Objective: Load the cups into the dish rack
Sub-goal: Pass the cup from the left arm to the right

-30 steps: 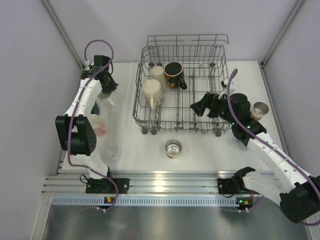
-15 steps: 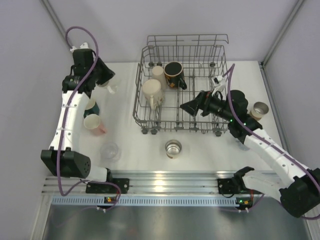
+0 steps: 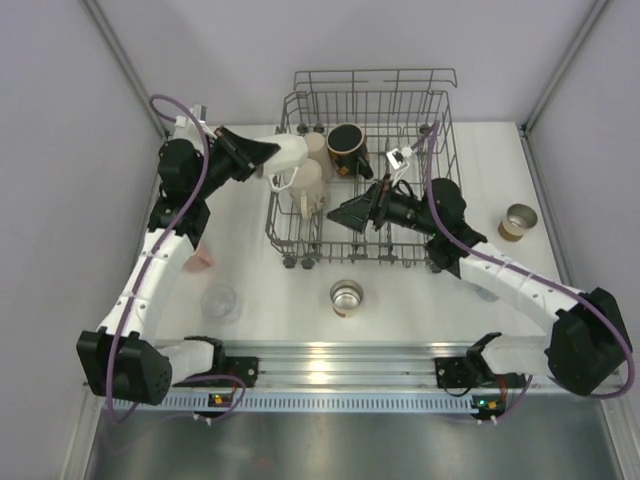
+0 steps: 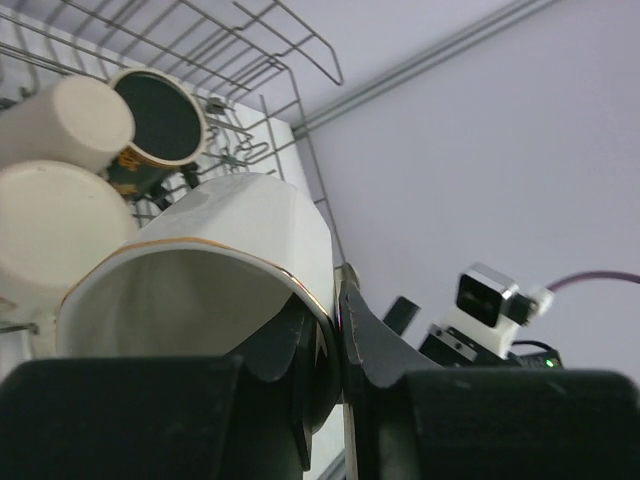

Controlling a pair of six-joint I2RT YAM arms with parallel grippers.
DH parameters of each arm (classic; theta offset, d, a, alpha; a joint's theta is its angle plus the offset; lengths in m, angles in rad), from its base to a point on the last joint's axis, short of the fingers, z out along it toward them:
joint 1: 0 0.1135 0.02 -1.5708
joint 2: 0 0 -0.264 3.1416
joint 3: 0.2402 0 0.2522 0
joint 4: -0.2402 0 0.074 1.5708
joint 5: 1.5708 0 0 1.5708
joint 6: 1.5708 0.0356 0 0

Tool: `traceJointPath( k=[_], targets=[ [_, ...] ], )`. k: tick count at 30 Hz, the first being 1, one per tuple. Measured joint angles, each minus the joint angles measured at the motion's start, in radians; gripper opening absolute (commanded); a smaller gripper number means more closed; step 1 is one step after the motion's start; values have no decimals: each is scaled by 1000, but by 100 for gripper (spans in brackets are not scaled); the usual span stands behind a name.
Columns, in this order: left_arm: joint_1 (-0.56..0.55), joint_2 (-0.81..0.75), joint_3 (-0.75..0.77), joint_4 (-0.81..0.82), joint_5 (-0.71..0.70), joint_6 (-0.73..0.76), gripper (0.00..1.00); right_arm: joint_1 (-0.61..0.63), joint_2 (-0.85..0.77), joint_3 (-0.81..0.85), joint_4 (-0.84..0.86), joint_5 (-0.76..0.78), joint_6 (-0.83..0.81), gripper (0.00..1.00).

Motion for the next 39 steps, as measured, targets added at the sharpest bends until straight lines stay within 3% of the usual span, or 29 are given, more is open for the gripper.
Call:
traceJointPath(
  k=[6, 16, 21, 30, 32, 35, 37, 39],
  targets=[
    [-56, -83, -160, 239, 27, -124, 0, 36, 109, 71, 105, -7, 60, 99],
    [-148, -208, -273, 457, -14, -165, 0, 139, 229, 232, 164, 53, 85, 98],
    [-154, -237, -342, 550, -23, -189, 0, 177, 264, 300, 137, 78, 80, 89],
    [-155, -256, -391, 640, -35, -213, 0, 203, 295, 309, 144, 83, 87, 43],
    [-155, -256, -395, 665, -32, -225, 0, 204, 299, 309, 145, 83, 92, 38],
    [-153, -256, -411, 715, -31, -232, 0, 205, 300, 309, 161, 79, 132, 20],
    [-149, -256, -420, 755, -22, -238, 0, 205, 300, 309, 181, 71, 166, 1],
    [-148, -261, -431, 803, -7, -235, 0, 205, 297, 306, 204, 60, 198, 0]
  ],
)
